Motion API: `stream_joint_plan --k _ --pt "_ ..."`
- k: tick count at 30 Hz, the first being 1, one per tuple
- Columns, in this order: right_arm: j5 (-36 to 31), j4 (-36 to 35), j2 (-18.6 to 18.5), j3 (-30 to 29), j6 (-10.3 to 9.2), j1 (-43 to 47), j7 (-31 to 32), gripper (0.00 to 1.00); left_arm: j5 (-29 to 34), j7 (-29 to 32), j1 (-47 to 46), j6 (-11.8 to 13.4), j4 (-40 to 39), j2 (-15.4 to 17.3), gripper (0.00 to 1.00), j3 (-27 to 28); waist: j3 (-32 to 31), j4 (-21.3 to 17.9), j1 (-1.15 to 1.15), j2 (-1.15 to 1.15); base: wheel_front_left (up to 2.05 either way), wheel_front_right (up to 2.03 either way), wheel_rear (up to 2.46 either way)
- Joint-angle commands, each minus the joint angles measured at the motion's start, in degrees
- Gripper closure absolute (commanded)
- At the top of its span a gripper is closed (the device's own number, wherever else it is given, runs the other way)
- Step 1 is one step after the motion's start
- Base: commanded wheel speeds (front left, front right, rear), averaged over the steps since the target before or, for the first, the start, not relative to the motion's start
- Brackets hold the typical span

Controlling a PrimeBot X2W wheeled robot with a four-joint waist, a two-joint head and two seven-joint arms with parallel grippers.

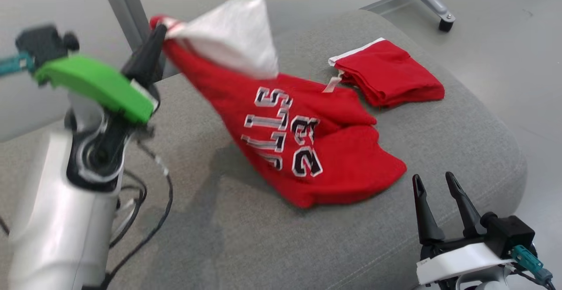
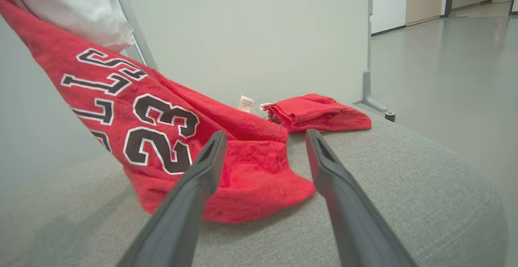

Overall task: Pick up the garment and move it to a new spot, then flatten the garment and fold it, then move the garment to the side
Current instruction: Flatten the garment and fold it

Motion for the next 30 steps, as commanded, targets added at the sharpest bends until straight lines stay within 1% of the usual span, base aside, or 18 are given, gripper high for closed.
stream_joint_plan --k 1,3,5,7,9,12,15,20,21,22,23,27,30 --pt "-0.36 -0.33 -0.01 -0.45 -0.05 0.34 -0.02 0.00 -1.69 0.27 6.41 -0.36 -1.41 2.13 1.00 1.62 2.94 4.31 0.00 0.00 0.00 0.00 0.00" --pt "-0.73 -0.41 0.01 -0.75 -0.04 -0.07 -0.02 0.00 -3.07 -0.29 13.89 -1.24 -2.76 4.93 1.00 3.63 4.02 6.29 0.00 0.00 0.00 0.00 0.00" --pt "-1.14 -0.54 -0.01 -0.93 -0.04 -0.75 -0.02 0.00 -3.91 -1.17 20.00 -1.86 -3.42 6.75 1.00 5.45 5.16 8.26 0.00 0.00 0.00 0.00 0.00" --pt "-1.53 -0.60 0.00 -0.99 -0.04 -1.62 -0.02 0.00 -4.13 -2.29 24.76 -2.42 -3.08 8.50 1.00 6.95 6.10 10.20 0.00 0.00 0.00 0.00 0.00" --pt "-1.87 -0.64 0.00 -0.95 -0.04 -2.37 -0.02 0.00 -3.68 -3.61 27.52 -2.86 -1.69 9.61 1.00 7.98 6.94 12.04 0.00 0.00 0.00 0.00 0.00" --pt "-2.57 -0.62 -0.03 -0.27 -0.04 -3.47 -0.02 0.00 -3.48 -5.01 29.16 -3.32 1.16 9.82 1.00 8.61 7.85 14.53 0.00 0.00 0.00 0.00 0.00" --pt "-3.18 -0.53 -0.03 0.41 -0.04 -4.50 -0.02 0.00 -2.92 -5.95 28.81 -3.86 4.68 9.39 1.00 8.22 8.34 16.46 0.00 0.00 0.00 0.00 0.00" --pt "-3.74 -0.28 -0.04 0.66 -0.04 -5.11 -0.02 0.00 -1.18 -8.89 27.13 -4.69 8.62 8.80 1.00 7.70 8.42 18.33 0.00 0.00 0.00 0.00 0.00" --pt "-3.96 -0.18 -0.04 0.71 -0.04 -5.16 -0.02 0.00 -0.50 -9.85 26.95 -4.79 9.61 8.78 0.82 7.33 8.33 18.67 0.00 0.00 0.00 0.00 0.00" --pt "-4.09 -0.08 -0.05 0.68 -0.04 -5.11 -0.02 0.00 0.32 -10.94 26.85 -4.92 10.51 8.75 0.55 6.94 8.21 19.00 0.00 0.00 0.00 0.00 0.00" --pt "-4.16 -0.02 -0.04 0.70 -0.04 -4.99 -0.02 0.00 1.23 -12.22 26.72 -5.04 11.41 8.60 0.00 6.78 8.07 19.27 0.00 0.00 0.00 0.00 0.00" --pt "-4.42 0.39 -0.05 0.76 -0.04 -4.18 -0.02 0.00 5.17 -17.64 26.83 -4.64 15.33 8.41 0.00 5.90 7.06 19.98 0.00 0.00 0.00 0.00 0.00" --pt "-4.46 0.62 -0.05 0.83 -0.04 -3.61 -0.02 0.00 9.64 -23.96 27.29 -3.85 17.48 9.10 0.00 5.12 6.08 20.29 0.00 0.00 0.00 0.00 0.00"
